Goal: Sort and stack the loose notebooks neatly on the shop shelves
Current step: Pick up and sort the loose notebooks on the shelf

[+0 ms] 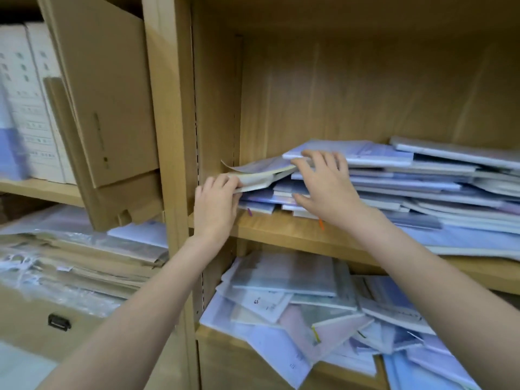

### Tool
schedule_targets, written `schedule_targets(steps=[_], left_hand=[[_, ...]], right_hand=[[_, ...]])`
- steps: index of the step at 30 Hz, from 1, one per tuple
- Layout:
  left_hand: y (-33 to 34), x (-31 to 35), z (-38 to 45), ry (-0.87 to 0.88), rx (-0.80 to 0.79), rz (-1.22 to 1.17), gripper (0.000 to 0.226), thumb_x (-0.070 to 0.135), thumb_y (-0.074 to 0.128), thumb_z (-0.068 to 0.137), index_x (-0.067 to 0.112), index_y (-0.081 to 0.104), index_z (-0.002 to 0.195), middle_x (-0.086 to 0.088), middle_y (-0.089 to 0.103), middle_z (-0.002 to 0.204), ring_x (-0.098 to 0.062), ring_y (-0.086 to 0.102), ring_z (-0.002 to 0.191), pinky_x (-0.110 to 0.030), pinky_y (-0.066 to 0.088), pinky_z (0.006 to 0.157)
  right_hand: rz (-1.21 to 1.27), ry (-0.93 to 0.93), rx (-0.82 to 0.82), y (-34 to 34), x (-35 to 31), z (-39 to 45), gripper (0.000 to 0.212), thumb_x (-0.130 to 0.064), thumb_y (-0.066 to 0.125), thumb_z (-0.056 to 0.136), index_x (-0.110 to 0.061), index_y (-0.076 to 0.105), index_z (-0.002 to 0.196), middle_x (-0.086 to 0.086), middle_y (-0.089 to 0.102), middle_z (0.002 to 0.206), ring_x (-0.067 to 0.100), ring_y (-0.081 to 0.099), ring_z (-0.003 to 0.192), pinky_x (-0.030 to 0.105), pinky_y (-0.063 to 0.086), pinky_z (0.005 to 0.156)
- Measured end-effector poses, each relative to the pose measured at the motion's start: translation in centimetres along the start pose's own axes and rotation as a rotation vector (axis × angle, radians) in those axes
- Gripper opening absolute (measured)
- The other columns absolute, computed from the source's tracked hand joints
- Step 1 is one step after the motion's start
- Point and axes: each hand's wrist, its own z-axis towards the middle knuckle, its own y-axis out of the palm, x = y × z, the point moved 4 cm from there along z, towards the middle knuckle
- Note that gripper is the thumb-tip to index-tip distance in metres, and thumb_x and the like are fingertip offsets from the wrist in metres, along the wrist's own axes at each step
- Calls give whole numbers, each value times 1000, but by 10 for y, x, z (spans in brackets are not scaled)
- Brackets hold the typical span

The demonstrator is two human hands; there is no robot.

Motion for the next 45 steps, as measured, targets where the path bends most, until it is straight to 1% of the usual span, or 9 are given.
schedule_targets(steps=[4, 9, 14, 16, 22, 30, 39, 43, 45], left_hand=[[-29, -10, -45, 30, 121, -104, 6, 16, 54, 88, 14, 58, 91, -1, 51, 85, -18, 39, 80, -26, 18, 67], [-48, -5, -99, 118, 22, -211, 18, 32, 49, 86, 20, 60, 93, 3, 48, 83, -15, 41, 79, -29, 29, 72], [-59, -15, -117, -247, -379, -635, 38, 61, 47, 69, 42, 57, 100, 17, 43, 117, -7, 30, 115, -24, 24, 93], [-57, -20, -130, -398, -457, -636, 40, 50, 57, 78, 38, 53, 116, 8, 38, 133, -13, 30, 125, -30, 29, 100], [-20, 34, -189, -761, -850, -993, 48, 10, 59, 90, 22, 42, 134, -7, 53, 122, -12, 60, 96, -24, 55, 77], [-43, 57, -158, -543, -462, -882, 44, 11, 57, 90, 34, 41, 124, 2, 54, 118, -10, 59, 99, -21, 48, 74], [-53, 4, -33, -373, -198, -552, 49, 6, 45, 92, 18, 40, 139, -6, 45, 131, -16, 48, 119, -22, 36, 92], [-35, -22, -22, -385, -208, -527, 49, 4, 47, 92, 16, 40, 139, -8, 45, 131, -19, 47, 122, -30, 39, 101], [-25, -28, -19, -361, -216, -530, 52, 2, 48, 91, 16, 38, 140, -7, 44, 131, -19, 45, 123, -31, 38, 102]], right_hand=[[760, 291, 153, -8, -37, -33, 29, -22, 57, 91, -11, 52, 117, 3, 58, 108, 16, 53, 102, 31, 43, 91], [1578, 799, -185, 25, -87, -49, 40, -11, 58, 91, -18, 37, 124, 12, 61, 114, 24, 62, 98, 34, 54, 76], [1412, 770, -173, 25, -85, -75, 64, 5, 54, 88, -27, 31, 138, 11, 63, 111, 23, 62, 96, 35, 53, 78], [1261, 700, -195, 17, -72, -101, 68, 3, 54, 88, -31, 27, 141, 4, 62, 107, 19, 61, 93, 38, 53, 78], [989, 602, -346, 26, -41, -186, 60, -2, 54, 90, -30, 32, 139, 1, 55, 106, 17, 56, 95, 30, 47, 67], [995, 304, -55, -25, -20, -173, 47, -4, 50, 93, -36, 38, 124, -29, 44, 109, 10, 54, 103, 26, 42, 74], [853, 400, 442, -64, -8, -20, 41, 6, 48, 83, -10, 46, 121, 4, 49, 117, 8, 43, 96, 14, 30, 76], [855, 600, 204, -43, 2, 69, 35, 3, 42, 90, -7, 43, 124, -1, 40, 116, 16, 45, 85, 17, 32, 65], [784, 554, -57, -22, -4, 97, 36, -4, 43, 93, -1, 43, 129, 7, 47, 124, 25, 50, 106, 18, 39, 80]])
